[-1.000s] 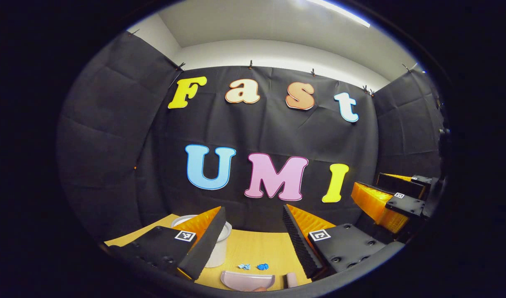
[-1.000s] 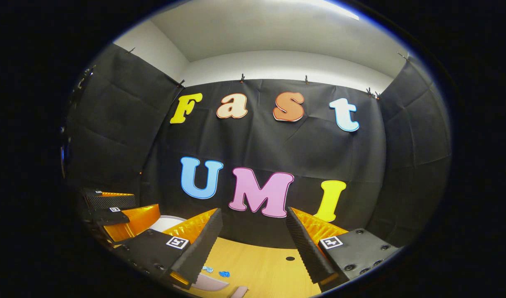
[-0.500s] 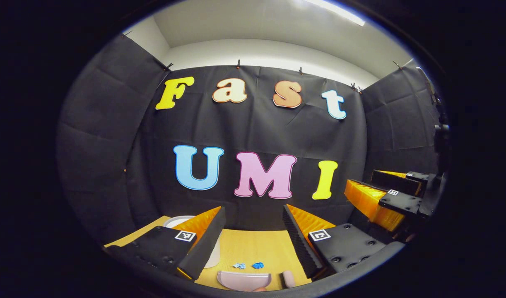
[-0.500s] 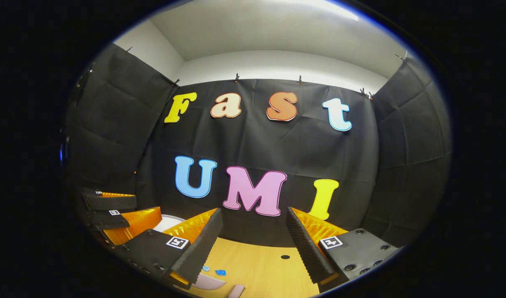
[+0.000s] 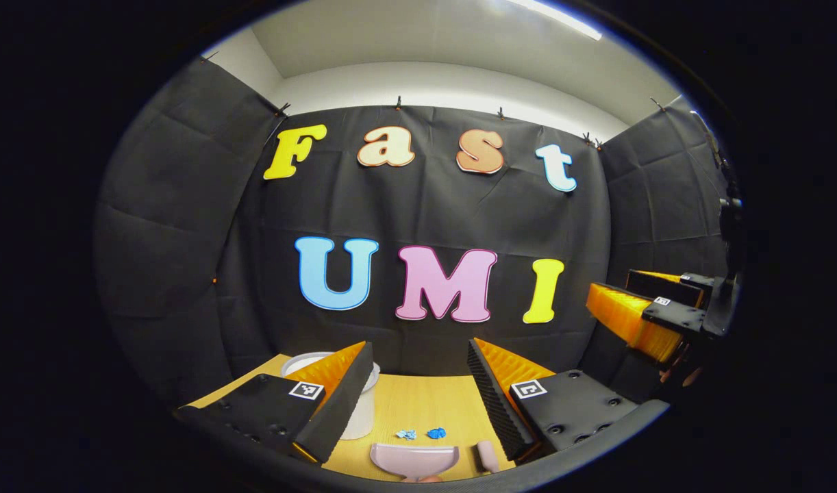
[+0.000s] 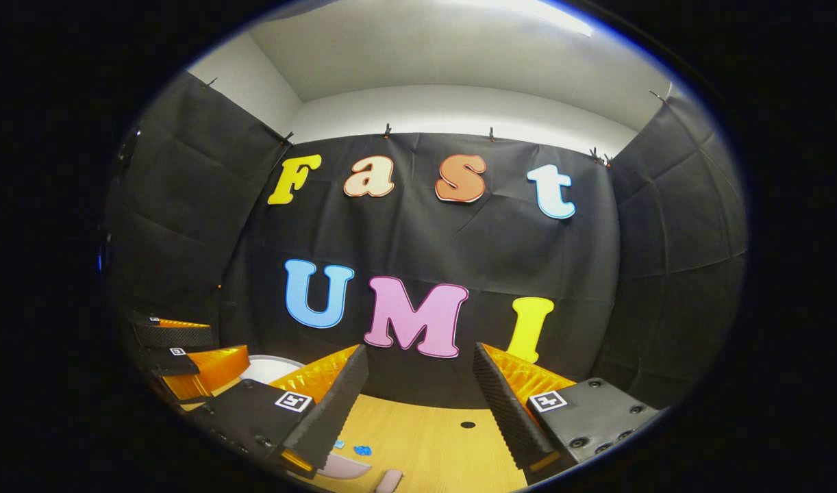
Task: Pick up the small broom and dustpan from the desktop, sweep the trash into the dustpan with the broom, and then empty the trash into the garbage bin.
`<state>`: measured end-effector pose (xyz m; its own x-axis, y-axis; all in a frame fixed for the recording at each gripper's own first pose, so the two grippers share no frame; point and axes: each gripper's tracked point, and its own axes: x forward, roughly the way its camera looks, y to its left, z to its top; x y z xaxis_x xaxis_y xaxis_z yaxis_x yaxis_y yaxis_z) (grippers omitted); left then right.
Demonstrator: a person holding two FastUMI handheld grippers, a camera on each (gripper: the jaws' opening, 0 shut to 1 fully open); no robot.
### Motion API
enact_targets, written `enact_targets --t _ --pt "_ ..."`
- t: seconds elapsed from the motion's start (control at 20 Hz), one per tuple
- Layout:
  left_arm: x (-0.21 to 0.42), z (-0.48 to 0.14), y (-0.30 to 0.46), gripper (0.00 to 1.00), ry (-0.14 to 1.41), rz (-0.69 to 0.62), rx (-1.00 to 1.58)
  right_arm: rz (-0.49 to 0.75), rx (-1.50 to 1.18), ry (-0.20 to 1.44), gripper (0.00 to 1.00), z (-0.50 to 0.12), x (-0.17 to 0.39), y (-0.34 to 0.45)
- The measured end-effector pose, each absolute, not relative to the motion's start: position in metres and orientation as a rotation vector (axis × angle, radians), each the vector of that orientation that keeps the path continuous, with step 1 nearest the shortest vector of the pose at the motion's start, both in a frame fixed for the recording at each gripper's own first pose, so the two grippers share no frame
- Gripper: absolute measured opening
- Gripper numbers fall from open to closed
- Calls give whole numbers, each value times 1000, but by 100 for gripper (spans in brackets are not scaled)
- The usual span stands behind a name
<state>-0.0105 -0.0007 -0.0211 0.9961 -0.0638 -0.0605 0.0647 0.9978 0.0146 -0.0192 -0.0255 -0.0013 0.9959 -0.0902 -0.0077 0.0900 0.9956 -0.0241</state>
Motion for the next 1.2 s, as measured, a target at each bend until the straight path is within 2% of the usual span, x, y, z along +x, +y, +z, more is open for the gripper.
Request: enact_targets --t 0.4,0.6,0.65,0.7,0.95,1.05,1.15,1.2 --pt "-16 -43 7 82 136 -46 16 -112 -3 40 96 -14 -21 -28" --pt "-16 -41 4 82 132 -45 40 -104 8 54 100 -17 -21 -25" --pt "-17 -42 4 82 130 -48 43 -104 9 57 97 -18 -21 -25" --pt "-18 -42 3 82 128 -51 45 -102 10 62 100 -20 -21 -24" --pt "-21 -59 -1 82 180 -63 26 -94 18 107 100 -34 -25 -20" --pt "-22 -61 -1 82 186 -63 32 -101 18 106 96 -34 -25 -22" --pt "-22 -64 -3 82 199 -71 42 -104 24 115 100 -37 -23 -21" --pt "-22 -66 -5 82 211 -77 47 -104 29 119 96 -37 -21 -21"
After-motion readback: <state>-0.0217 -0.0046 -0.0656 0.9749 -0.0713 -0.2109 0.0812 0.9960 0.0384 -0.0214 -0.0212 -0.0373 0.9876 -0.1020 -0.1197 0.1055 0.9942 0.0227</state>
